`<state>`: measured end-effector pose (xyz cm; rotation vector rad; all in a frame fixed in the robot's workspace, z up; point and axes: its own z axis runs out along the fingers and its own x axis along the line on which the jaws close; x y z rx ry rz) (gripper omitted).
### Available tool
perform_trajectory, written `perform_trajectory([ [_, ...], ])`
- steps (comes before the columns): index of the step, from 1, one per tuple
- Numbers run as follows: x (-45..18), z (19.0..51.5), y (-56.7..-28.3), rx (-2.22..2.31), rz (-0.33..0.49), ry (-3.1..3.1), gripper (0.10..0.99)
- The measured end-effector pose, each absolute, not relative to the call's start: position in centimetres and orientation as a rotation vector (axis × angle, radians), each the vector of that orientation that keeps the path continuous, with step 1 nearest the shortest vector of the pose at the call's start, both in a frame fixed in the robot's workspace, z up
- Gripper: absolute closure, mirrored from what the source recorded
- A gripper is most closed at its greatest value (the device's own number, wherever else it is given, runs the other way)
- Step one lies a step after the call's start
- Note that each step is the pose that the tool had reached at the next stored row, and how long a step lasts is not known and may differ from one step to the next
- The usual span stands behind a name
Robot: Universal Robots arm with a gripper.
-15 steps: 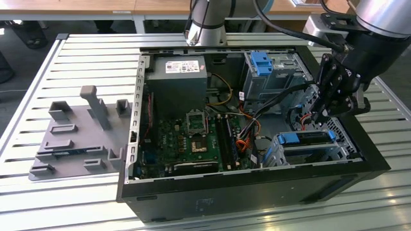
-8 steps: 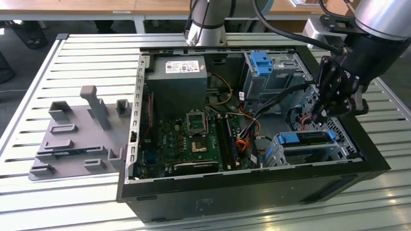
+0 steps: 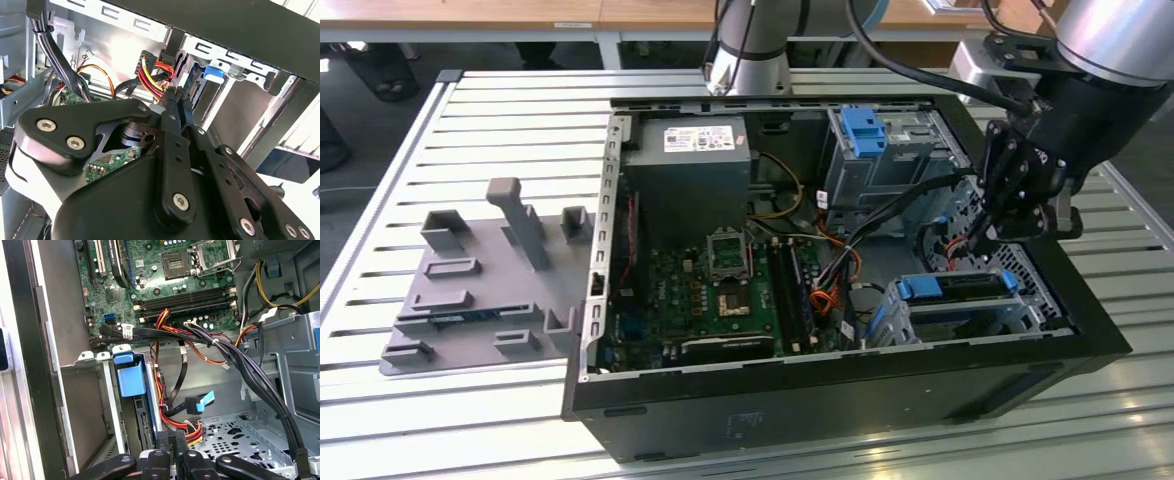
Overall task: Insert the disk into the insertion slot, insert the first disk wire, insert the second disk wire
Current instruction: 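Insert the first disk wire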
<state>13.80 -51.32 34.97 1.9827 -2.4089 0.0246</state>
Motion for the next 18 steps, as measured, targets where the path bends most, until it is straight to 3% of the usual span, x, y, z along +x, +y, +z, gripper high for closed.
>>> perform_trajectory([
  [18, 13.77, 34.61, -51.46, 2.277, 0.038, -2.146, 0.922],
])
